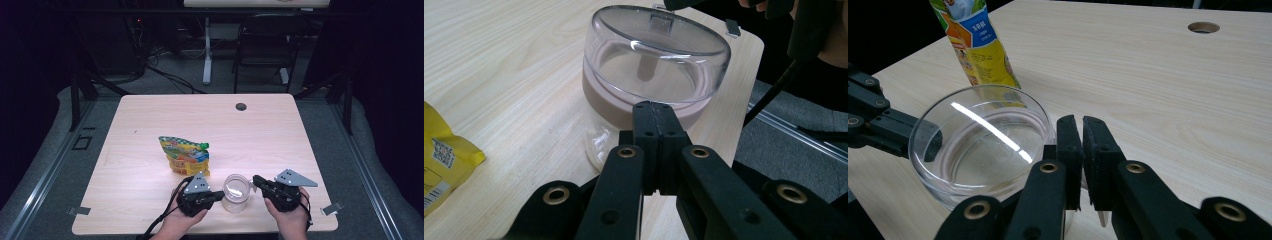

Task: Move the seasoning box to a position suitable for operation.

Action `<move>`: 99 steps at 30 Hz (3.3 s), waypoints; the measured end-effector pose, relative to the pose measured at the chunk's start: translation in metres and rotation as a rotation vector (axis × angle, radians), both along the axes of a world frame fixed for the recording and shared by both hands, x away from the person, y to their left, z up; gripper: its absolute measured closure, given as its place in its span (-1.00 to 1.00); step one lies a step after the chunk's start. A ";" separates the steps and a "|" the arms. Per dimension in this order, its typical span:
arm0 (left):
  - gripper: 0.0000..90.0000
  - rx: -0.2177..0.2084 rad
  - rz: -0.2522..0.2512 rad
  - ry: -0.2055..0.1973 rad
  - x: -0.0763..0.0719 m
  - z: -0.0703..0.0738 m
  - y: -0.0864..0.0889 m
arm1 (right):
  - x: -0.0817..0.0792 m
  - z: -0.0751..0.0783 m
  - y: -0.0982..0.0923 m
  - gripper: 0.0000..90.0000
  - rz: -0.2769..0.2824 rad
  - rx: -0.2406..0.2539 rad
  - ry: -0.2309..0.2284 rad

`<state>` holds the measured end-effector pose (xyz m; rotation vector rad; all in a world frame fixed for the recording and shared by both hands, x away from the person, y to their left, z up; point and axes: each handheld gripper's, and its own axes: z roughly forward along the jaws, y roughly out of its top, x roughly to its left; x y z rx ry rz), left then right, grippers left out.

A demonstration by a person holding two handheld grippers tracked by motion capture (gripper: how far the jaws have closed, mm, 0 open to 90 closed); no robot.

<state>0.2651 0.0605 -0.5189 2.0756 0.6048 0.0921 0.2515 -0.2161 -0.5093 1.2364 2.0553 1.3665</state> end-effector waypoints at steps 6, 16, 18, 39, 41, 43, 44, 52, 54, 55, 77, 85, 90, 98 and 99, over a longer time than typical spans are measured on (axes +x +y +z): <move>1.00 0.005 -0.005 -0.007 0.001 0.003 -0.001 | -0.001 0.000 -0.001 0.89 0.009 -0.007 -0.003; 1.00 -0.021 -0.025 -0.018 0.006 0.014 -0.006 | -0.016 0.001 -0.001 0.80 0.043 -0.068 -0.045; 1.00 -0.028 -0.028 -0.017 0.008 0.017 -0.007 | -0.019 0.000 -0.001 0.77 0.040 -0.086 -0.042; 1.00 -0.043 -0.042 -0.045 0.015 0.038 -0.018 | -0.033 -0.005 0.014 0.31 0.110 -0.153 -0.044; 1.00 -0.037 -0.041 -0.046 0.016 0.037 -0.018 | -0.034 -0.004 0.014 0.30 0.104 -0.153 -0.062; 1.00 -0.035 -0.038 -0.045 0.016 0.037 -0.017 | -0.034 -0.003 0.014 0.30 0.101 -0.150 -0.070; 1.00 -0.033 -0.037 -0.048 0.016 0.037 -0.017 | -0.034 -0.004 0.015 0.30 0.099 -0.149 -0.073; 1.00 -0.029 -0.027 -0.042 0.016 0.033 -0.013 | -0.035 -0.002 0.015 0.27 0.093 -0.145 -0.103; 1.00 -0.028 -0.022 -0.038 0.016 0.031 -0.012 | -0.035 -0.001 0.015 0.27 0.094 -0.143 -0.109; 1.00 -0.026 -0.022 -0.037 0.016 0.030 -0.011 | -0.035 -0.001 0.015 0.27 0.092 -0.140 -0.116; 0.99 -0.006 0.051 -0.018 0.014 0.018 0.025 | -0.028 -0.002 0.004 0.43 0.055 -0.079 -0.099; 0.97 -0.003 0.091 -0.011 0.012 0.012 0.050 | -0.021 -0.006 0.003 0.46 0.043 -0.069 -0.077; 0.95 0.009 0.129 -0.005 0.009 0.005 0.075 | -0.017 -0.007 -0.001 0.51 0.032 -0.027 -0.058; 0.93 -0.019 0.205 0.002 0.008 0.002 0.105 | -0.010 -0.011 -0.004 0.54 0.017 -0.003 -0.040; 0.93 -0.016 0.210 0.001 0.008 0.002 0.106 | -0.008 -0.011 -0.004 0.54 0.019 0.008 -0.033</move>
